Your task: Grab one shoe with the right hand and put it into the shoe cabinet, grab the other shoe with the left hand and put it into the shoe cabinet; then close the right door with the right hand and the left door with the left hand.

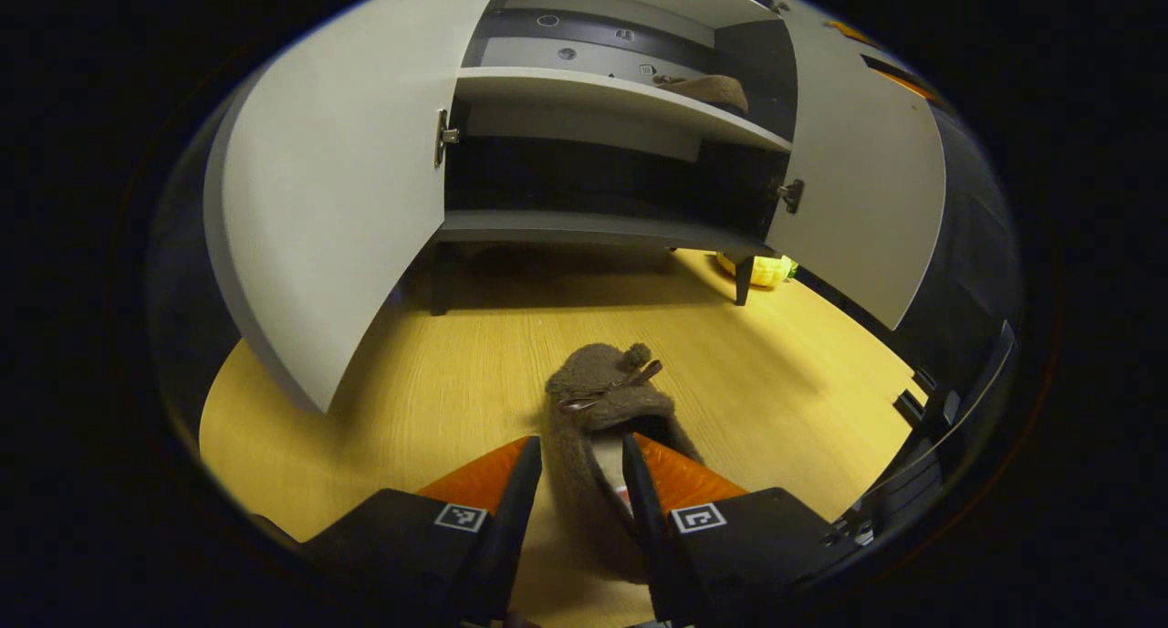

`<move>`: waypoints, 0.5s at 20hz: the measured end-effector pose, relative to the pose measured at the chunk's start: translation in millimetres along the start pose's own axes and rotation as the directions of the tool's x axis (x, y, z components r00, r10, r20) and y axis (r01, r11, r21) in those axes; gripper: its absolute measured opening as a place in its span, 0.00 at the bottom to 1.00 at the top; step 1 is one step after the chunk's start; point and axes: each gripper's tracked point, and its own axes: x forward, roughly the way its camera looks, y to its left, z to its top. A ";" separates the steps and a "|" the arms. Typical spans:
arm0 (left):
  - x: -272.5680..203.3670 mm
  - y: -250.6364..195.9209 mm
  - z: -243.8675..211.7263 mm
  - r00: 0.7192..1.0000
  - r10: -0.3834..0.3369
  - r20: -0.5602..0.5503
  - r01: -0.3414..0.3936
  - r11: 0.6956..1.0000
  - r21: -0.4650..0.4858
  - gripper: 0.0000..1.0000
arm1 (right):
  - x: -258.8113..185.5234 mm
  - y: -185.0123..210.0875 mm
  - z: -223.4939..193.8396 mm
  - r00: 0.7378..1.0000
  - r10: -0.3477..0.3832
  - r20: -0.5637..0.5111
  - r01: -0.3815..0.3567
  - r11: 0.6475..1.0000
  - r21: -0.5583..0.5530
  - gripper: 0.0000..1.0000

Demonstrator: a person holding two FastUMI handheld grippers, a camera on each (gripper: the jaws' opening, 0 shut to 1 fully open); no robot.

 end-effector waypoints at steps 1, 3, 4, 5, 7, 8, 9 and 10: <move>6.7 2.3 -1.9 1.000 0.003 -0.005 -0.003 1.000 -0.009 0.58 | 1.6 0.1 -4.1 1.000 0.003 -0.008 -0.003 1.000 -0.005 0.98; 21.2 7.7 -5.8 1.000 0.008 -0.018 -0.009 1.000 -0.018 0.50 | 6.8 4.2 -13.6 0.999 0.028 -0.030 -0.029 1.000 -0.009 0.99; 27.0 8.3 -5.4 1.000 0.009 -0.020 -0.010 1.000 -0.022 0.53 | 7.5 6.4 -18.0 0.998 0.040 -0.044 -0.041 0.999 -0.008 0.98; 34.0 10.6 -5.5 1.000 0.012 -0.021 -0.012 1.000 -0.023 0.47 | 9.1 7.0 -20.1 0.997 0.047 -0.054 -0.048 0.999 -0.013 0.98; 44.1 11.7 -5.7 1.000 0.019 -0.025 -0.019 1.000 -0.010 0.50 | 14.4 4.0 -23.6 0.997 0.051 -0.064 -0.053 0.998 -0.034 0.98; 48.5 10.4 -4.2 1.000 0.020 -0.023 -0.020 1.000 -0.001 0.47 | 17.8 2.1 -25.0 0.996 0.054 -0.069 -0.056 0.998 -0.038 0.98; 53.2 7.8 -3.7 1.000 0.011 -0.020 -0.011 1.000 0.003 0.44 | 21.5 0.9 -27.3 0.996 0.057 -0.074 -0.060 0.998 -0.036 0.98; 55.0 7.1 -2.8 1.000 0.018 -0.016 -0.018 1.000 0.010 0.40 | 23.5 -0.7 -29.2 0.995 0.058 -0.078 -0.061 0.998 -0.034 0.98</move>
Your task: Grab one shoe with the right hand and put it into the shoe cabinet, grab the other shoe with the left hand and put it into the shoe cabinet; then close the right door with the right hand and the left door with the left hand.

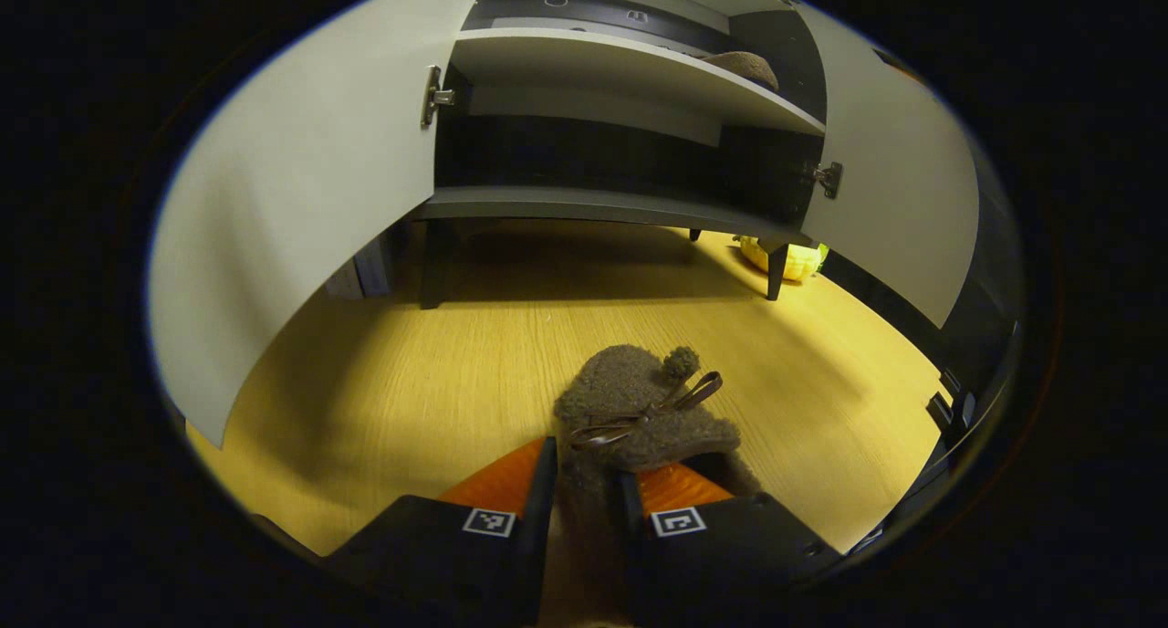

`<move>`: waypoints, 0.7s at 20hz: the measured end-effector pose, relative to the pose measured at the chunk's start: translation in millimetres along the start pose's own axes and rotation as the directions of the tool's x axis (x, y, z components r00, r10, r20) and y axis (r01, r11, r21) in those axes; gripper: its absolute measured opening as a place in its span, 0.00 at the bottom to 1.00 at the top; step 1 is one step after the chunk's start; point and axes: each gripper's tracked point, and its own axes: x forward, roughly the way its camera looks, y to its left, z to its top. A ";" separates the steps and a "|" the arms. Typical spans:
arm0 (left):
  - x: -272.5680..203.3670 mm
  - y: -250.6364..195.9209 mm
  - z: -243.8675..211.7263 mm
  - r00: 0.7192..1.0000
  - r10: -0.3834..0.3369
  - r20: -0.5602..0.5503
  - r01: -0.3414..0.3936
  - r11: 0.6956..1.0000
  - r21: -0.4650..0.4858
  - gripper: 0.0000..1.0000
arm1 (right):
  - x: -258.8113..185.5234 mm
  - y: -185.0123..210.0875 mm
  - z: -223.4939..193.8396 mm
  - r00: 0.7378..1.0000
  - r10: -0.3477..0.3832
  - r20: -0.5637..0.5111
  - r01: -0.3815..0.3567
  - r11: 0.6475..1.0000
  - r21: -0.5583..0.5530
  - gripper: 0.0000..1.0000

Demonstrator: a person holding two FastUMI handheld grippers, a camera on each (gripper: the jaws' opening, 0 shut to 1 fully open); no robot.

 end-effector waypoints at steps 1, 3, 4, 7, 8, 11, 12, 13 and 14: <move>3.7 3.4 1.2 1.000 0.011 0.005 -0.011 1.000 0.011 0.36 | 2.7 -2.1 -3.1 1.000 0.000 -0.008 0.000 1.000 0.002 0.99; 6.1 8.0 2.6 0.999 0.038 0.012 -0.038 0.999 0.019 0.27 | 6.4 -5.9 -9.2 1.000 -0.001 -0.023 0.001 1.000 0.002 0.99; 6.5 9.5 3.7 0.999 0.048 0.012 -0.049 0.999 0.022 0.15 | 7.7 -7.5 -12.1 1.000 0.001 -0.031 -0.001 1.000 0.004 0.99; 4.0 9.4 2.4 0.999 0.051 -0.008 -0.051 0.998 0.026 0.06 | 8.5 -9.6 -15.2 0.999 0.021 -0.041 -0.021 1.000 0.020 0.99; 1.5 7.8 2.8 0.999 0.046 -0.014 -0.046 0.999 0.017 0.05 | 9.5 -8.5 -16.0 0.999 0.029 -0.042 -0.028 0.999 0.020 0.99; -18.9 1.5 21.4 0.999 0.033 0.004 -0.033 0.999 -0.014 0.05 | 10.7 -3.7 -16.3 0.998 0.052 -0.041 -0.052 0.999 0.014 0.99; -30.0 -2.0 32.6 0.999 0.029 0.017 -0.029 1.000 -0.012 0.05 | 10.0 -1.7 -15.4 0.997 0.060 -0.037 -0.060 0.998 0.014 0.99; -42.2 -4.3 45.1 0.999 0.037 0.031 -0.037 0.999 -0.003 0.05 | 9.8 -0.9 -14.2 0.997 0.069 -0.032 -0.069 0.998 0.016 0.99; -55.7 -4.0 61.7 0.997 0.051 0.051 -0.051 0.999 0.010 0.07 | 9.2 0.1 -12.3 0.997 0.075 -0.024 -0.075 0.997 0.019 0.98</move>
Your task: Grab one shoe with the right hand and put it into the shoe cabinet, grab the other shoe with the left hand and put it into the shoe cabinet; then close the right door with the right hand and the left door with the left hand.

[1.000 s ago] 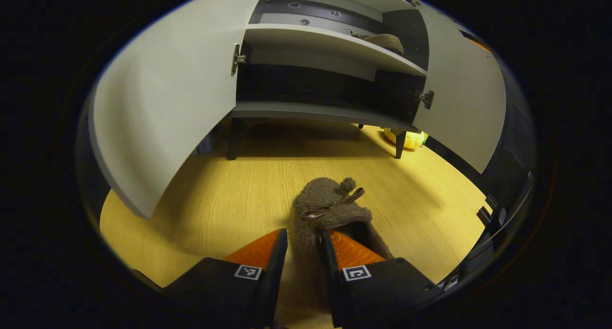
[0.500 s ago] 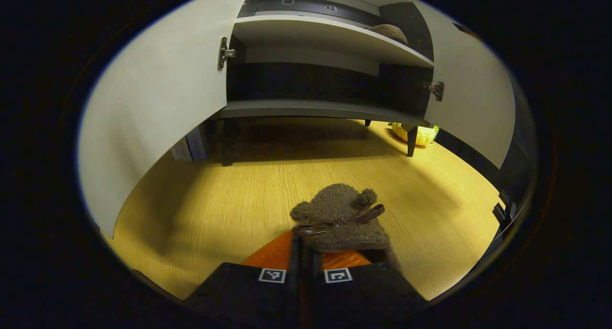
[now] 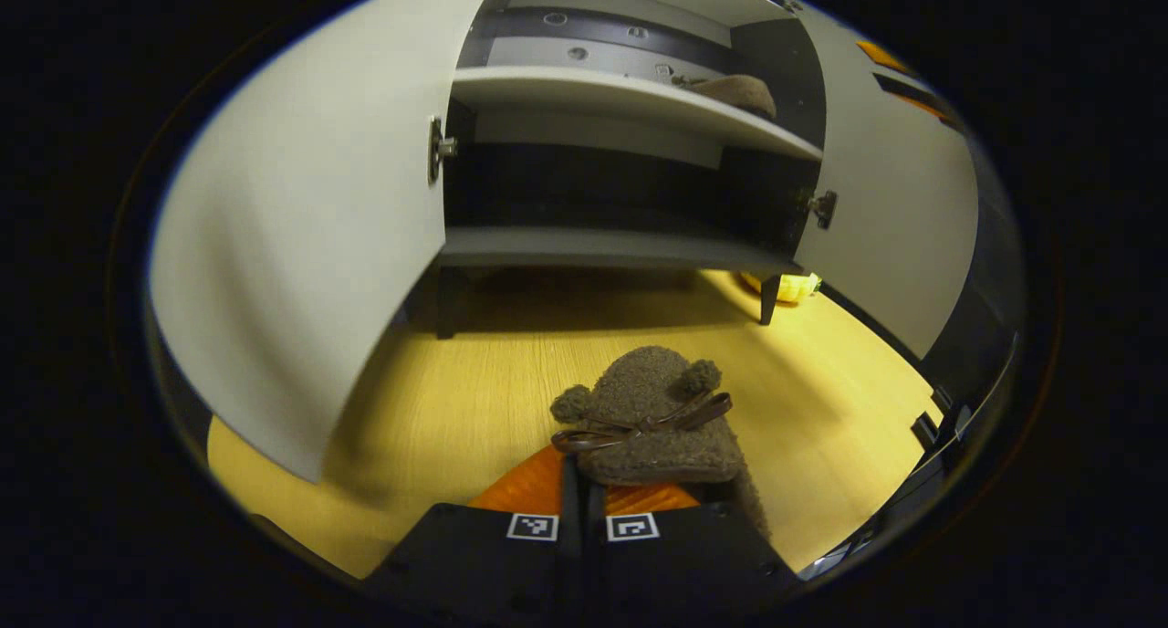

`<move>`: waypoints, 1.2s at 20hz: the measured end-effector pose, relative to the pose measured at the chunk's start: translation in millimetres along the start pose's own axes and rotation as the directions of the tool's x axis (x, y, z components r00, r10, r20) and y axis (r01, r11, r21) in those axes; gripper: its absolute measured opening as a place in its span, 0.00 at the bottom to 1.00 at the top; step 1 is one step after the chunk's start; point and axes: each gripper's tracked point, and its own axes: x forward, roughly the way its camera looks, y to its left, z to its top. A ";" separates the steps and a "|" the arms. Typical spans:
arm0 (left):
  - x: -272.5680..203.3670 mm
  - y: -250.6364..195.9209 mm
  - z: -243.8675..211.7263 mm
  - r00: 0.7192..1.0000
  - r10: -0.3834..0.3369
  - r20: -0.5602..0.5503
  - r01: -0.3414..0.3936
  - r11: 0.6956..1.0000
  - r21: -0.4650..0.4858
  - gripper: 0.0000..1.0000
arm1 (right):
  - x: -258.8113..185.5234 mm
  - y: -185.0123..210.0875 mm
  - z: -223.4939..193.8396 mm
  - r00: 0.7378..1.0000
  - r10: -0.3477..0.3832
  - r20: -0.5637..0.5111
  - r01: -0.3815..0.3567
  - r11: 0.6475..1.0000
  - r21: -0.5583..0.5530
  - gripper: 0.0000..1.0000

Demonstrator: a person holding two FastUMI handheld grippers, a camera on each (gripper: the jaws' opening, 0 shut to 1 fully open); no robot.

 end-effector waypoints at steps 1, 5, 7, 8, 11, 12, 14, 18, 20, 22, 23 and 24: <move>-12.7 -0.1 17.6 1.000 0.012 0.017 -0.013 1.000 0.013 0.05 | -0.4 0.5 2.3 1.000 0.006 0.007 -0.006 1.000 0.006 0.99; -59.9 -0.5 93.8 0.996 0.058 0.069 -0.059 0.998 0.020 0.05 | -4.5 -4.7 14.0 0.999 0.010 0.046 -0.011 1.000 0.029 0.98; -76.3 -5.6 131.5 0.993 0.059 0.099 -0.057 0.998 -0.027 0.05 | -8.0 -8.3 23.2 0.997 0.007 0.071 -0.009 1.000 0.029 0.99; -82.1 -7.0 150.6 0.992 0.061 0.115 -0.055 0.997 -0.052 0.05 | -10.3 -9.0 28.2 0.996 0.007 0.085 -0.010 0.999 0.030 0.98; -89.1 -9.7 205.0 0.984 0.061 0.168 -0.053 0.997 -0.056 0.05 | -18.4 -10.3 40.5 0.993 0.017 0.119 -0.021 0.999 0.030 0.99; -88.3 -8.6 222.2 0.980 0.074 0.185 -0.071 0.997 -0.023 0.05 | -21.5 -10.8 44.3 0.991 0.021 0.129 -0.024 0.999 0.026 0.98; -86.8 -14.6 249.6 0.974 0.087 0.210 -0.097 0.994 0.039 0.05 | -26.5 -11.3 50.5 0.989 0.030 0.147 -0.034 0.999 0.024 0.98; -63.0 -30.4 310.0 0.968 0.053 0.245 -0.076 0.993 0.087 0.05 | -33.0 -3.7 57.2 0.983 0.070 0.169 -0.076 0.997 0.032 0.98; -44.1 -27.4 340.4 0.965 0.064 0.253 -0.091 0.991 0.100 0.05 | -33.3 -2.0 60.2 0.980 0.087 0.177 -0.093 0.995 0.031 0.98; -22.6 -27.8 365.7 0.966 0.053 0.253 -0.079 0.992 0.096 0.05 | -31.9 -3.4 60.4 0.979 0.097 0.177 -0.104 0.994 0.032 0.99; -11.3 -26.9 378.6 0.965 0.047 0.260 -0.073 0.993 0.095 0.05 | -30.5 -4.1 60.8 0.979 0.104 0.176 -0.112 0.993 0.038 0.99; -0.1 -24.2 391.7 0.962 0.050 0.269 -0.080 0.992 0.102 0.05 | -29.2 -5.0 59.4 0.979 0.110 0.171 -0.119 0.992 0.045 0.98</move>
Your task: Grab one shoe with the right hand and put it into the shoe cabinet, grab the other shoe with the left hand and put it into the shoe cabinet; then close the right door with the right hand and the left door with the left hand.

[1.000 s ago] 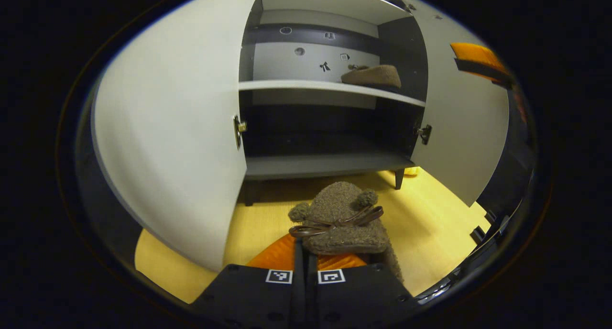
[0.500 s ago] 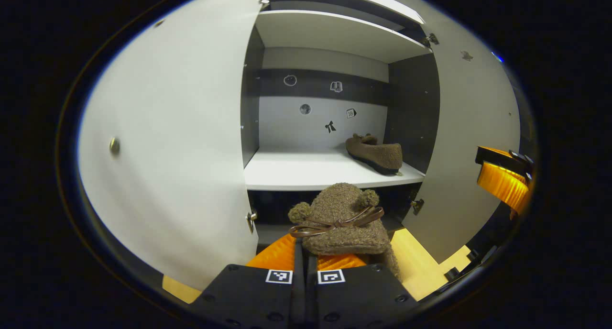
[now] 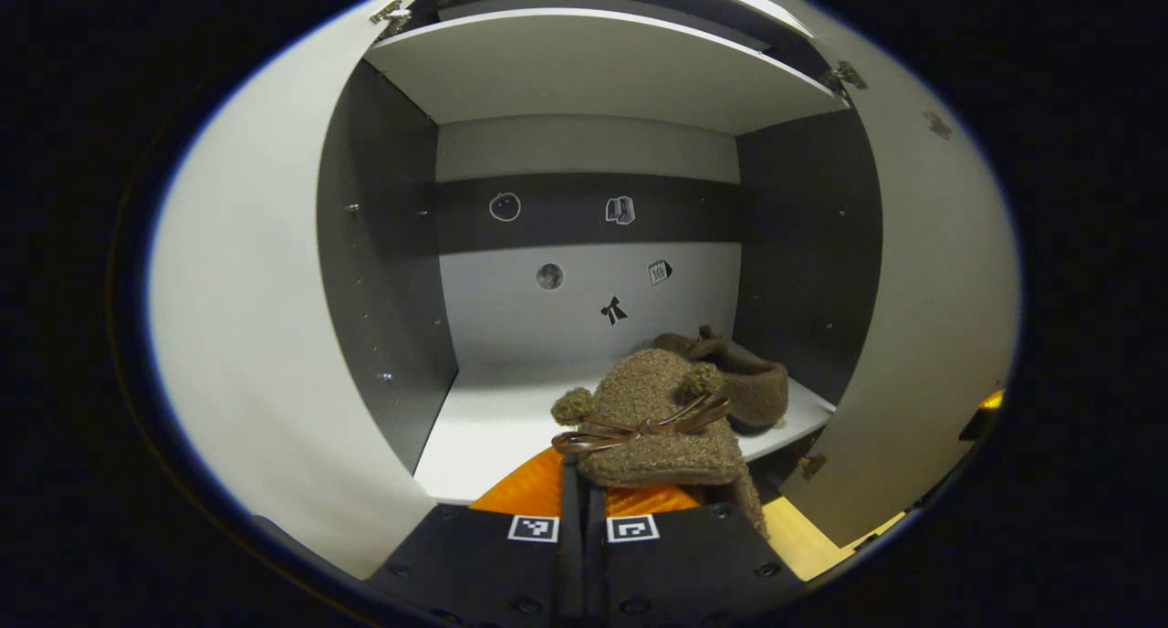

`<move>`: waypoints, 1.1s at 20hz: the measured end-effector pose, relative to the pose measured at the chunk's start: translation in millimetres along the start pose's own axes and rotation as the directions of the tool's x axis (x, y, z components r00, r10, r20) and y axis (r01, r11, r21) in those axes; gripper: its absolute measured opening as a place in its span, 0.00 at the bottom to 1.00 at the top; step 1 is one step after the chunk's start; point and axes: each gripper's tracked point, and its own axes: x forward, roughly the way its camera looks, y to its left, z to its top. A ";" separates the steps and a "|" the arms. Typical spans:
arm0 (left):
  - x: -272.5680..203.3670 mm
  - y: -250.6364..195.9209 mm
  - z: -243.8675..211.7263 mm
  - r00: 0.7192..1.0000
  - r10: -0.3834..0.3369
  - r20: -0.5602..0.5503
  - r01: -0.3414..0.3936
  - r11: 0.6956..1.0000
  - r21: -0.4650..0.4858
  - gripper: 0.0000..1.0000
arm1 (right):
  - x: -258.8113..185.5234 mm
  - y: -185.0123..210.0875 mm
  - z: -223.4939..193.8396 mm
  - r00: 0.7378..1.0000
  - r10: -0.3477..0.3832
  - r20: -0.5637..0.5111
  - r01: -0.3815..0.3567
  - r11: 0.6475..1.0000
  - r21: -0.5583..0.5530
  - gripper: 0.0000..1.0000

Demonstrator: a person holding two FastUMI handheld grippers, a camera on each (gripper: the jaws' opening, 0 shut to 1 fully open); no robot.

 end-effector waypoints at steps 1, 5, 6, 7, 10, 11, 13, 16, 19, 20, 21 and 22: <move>16.6 5.7 7.6 1.000 0.014 0.002 -0.014 1.000 0.017 0.05 | 3.0 -2.6 -1.0 1.000 0.004 -0.004 -0.004 1.000 0.005 0.99; 76.7 17.0 22.1 0.999 0.030 -0.021 -0.029 0.999 0.043 0.05 | 9.1 -15.1 -7.9 1.000 0.007 -0.024 -0.007 1.000 -0.006 0.98; 91.2 17.8 23.1 0.999 0.022 -0.031 -0.020 0.999 0.043 0.05 | 10.6 -17.4 -8.7 1.000 0.011 -0.028 -0.011 1.000 -0.003 0.99; 105.9 21.9 21.8 0.998 0.022 -0.050 -0.020 0.999 0.041 0.05 | 12.8 -20.1 -9.7 0.999 0.015 -0.033 -0.015 1.000 0.003 0.99; 142.7 30.2 19.7 0.995 0.027 -0.096 -0.022 0.998 0.055 0.05 | 17.6 -27.7 -10.1 0.999 0.016 -0.037 -0.016 1.000 0.008 0.98; 151.5 31.9 19.1 0.994 0.031 -0.108 -0.024 0.998 0.062 0.05 | 18.7 -28.6 -11.6 0.999 0.021 -0.042 -0.021 1.000 0.008 0.98; 165.2 33.9 18.8 0.992 0.030 -0.122 -0.020 0.997 0.081 0.06 | 20.8 -24.4 -11.3 0.998 0.046 -0.040 -0.045 0.999 0.010 0.98; 179.8 32.5 9.1 0.989 0.026 -0.143 -0.014 0.996 0.086 0.23 | 24.2 -22.7 -11.9 0.998 0.056 -0.042 -0.056 0.998 -0.011 0.98; 182.5 30.9 2.8 0.988 0.018 -0.154 -0.008 0.997 0.070 0.34 | 26.7 -21.6 -10.5 0.997 0.065 -0.041 -0.066 0.998 -0.017 0.98; 181.0 36.2 4.8 0.989 0.036 -0.146 -0.024 0.996 0.082 0.46 | 28.3 -21.8 -9.8 0.997 0.066 -0.042 -0.067 0.998 -0.014 0.98; 179.2 42.4 6.0 0.989 0.054 -0.140 -0.041 0.994 0.097 0.58 | 28.5 -22.2 -9.8 0.997 0.065 -0.044 -0.066 0.998 -0.013 0.98; 174.4 43.8 7.0 0.989 0.057 -0.137 -0.044 0.994 0.101 0.70 | 29.2 -22.1 -9.3 0.997 0.064 -0.043 -0.065 0.998 -0.013 0.98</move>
